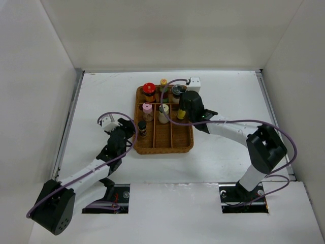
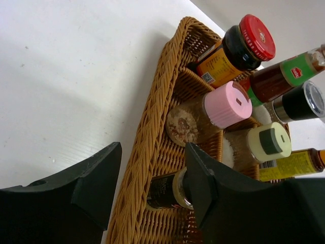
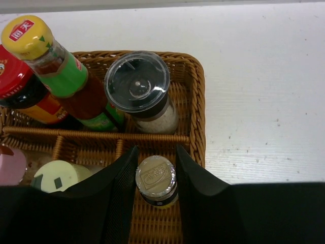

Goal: Organize the condiment bottles

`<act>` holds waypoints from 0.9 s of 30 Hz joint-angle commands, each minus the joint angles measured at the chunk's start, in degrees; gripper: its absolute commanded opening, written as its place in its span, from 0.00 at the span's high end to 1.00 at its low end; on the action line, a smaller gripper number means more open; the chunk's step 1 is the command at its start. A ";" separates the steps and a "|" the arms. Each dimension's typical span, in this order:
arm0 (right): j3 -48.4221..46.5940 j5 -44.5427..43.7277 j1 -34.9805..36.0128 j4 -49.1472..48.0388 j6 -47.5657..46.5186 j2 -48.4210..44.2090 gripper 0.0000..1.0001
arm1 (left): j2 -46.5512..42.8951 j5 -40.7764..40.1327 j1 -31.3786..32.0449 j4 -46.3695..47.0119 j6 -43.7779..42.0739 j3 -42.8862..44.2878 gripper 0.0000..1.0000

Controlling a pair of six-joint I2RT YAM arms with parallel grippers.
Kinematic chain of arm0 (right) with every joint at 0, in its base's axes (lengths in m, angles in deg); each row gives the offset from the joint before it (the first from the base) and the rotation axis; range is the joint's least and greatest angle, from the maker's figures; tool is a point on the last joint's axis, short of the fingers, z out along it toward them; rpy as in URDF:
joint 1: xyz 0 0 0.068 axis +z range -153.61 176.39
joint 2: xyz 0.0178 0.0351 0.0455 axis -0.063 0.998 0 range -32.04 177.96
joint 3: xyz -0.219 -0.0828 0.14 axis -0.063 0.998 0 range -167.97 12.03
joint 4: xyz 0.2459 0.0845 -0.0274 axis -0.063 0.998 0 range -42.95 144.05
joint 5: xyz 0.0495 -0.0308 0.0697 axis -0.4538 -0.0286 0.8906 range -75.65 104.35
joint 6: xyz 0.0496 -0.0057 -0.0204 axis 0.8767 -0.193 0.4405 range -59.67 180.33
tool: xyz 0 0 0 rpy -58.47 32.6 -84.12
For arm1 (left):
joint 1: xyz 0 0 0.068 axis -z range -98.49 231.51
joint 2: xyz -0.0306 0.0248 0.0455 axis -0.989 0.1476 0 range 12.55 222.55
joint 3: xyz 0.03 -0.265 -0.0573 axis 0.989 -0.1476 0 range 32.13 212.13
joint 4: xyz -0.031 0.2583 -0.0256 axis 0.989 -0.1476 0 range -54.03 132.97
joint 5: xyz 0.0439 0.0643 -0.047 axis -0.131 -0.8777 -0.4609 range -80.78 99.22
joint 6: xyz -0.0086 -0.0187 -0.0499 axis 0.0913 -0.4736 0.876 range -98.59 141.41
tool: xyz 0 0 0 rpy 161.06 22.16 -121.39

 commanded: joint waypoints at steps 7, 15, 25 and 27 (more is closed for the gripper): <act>-3.20 -1.94 2.90 -9.68 -3.57 3.02 0.60 | -1.59 0.21 0.14 2.90 0.57 1.02 0.42; -0.39 -3.96 3.43 -12.31 -4.28 -1.02 0.35 | -0.10 0.74 0.40 2.90 0.57 1.90 0.39; 3.21 -4.40 3.60 -14.60 -4.72 -11.38 0.23 | -0.54 1.71 1.10 1.76 0.14 3.31 0.33; 4.79 -4.31 3.60 -15.12 -4.19 -14.02 0.23 | -0.62 1.88 1.80 1.76 -0.13 3.66 0.32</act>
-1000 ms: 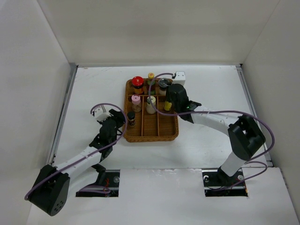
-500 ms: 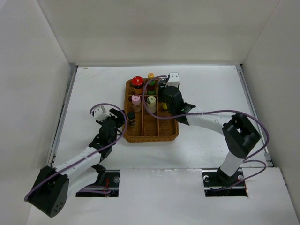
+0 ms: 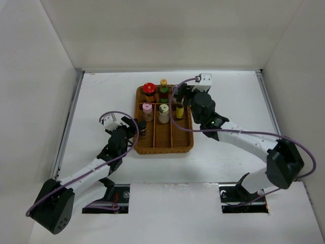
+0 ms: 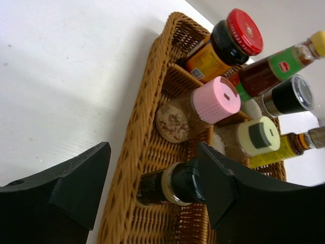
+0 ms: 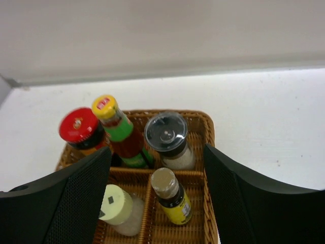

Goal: Organize the condiment bottles

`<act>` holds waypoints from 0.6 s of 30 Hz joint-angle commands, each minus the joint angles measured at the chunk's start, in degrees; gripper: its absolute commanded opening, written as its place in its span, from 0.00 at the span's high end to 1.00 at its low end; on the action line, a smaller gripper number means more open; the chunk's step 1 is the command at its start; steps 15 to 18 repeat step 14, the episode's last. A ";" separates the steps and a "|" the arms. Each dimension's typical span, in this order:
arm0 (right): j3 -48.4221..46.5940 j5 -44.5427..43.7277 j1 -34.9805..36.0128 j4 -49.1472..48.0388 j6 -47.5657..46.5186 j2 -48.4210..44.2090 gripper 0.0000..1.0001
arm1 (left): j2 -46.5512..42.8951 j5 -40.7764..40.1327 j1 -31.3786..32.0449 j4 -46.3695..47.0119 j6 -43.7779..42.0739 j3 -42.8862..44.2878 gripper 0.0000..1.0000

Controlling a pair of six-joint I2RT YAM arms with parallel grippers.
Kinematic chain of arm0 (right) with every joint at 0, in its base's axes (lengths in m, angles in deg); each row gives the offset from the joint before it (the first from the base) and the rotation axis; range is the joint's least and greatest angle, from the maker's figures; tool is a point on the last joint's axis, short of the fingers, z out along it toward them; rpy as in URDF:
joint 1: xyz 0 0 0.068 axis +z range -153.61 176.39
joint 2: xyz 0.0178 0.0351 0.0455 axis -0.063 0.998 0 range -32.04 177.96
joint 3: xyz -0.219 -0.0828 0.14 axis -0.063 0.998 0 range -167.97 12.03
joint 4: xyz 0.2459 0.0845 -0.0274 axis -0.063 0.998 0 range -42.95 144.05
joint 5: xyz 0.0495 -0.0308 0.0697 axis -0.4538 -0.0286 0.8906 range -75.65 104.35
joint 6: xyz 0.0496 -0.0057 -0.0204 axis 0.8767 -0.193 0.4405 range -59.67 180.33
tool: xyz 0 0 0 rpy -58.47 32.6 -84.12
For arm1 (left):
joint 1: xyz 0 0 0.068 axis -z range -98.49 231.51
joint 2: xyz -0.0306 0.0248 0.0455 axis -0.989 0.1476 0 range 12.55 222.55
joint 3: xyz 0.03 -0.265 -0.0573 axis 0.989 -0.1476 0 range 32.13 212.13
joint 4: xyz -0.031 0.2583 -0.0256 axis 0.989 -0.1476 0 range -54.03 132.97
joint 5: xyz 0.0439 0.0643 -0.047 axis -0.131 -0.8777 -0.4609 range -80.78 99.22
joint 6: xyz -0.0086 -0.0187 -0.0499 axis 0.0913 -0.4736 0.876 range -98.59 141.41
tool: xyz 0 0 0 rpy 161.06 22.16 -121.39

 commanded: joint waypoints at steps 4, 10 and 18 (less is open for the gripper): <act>6.84 -1.89 0.52 -6.96 0.27 -10.04 0.22 | -1.98 -0.26 2.80 2.52 -1.97 3.33 0.31; 14.93 -2.42 -1.41 -8.11 2.38 -17.08 0.21 | -4.10 -2.02 4.03 1.91 -3.29 4.03 0.34; 18.98 -3.12 -2.55 -6.97 2.99 -20.51 0.21 | -3.13 -2.11 4.73 1.64 -3.29 4.39 0.31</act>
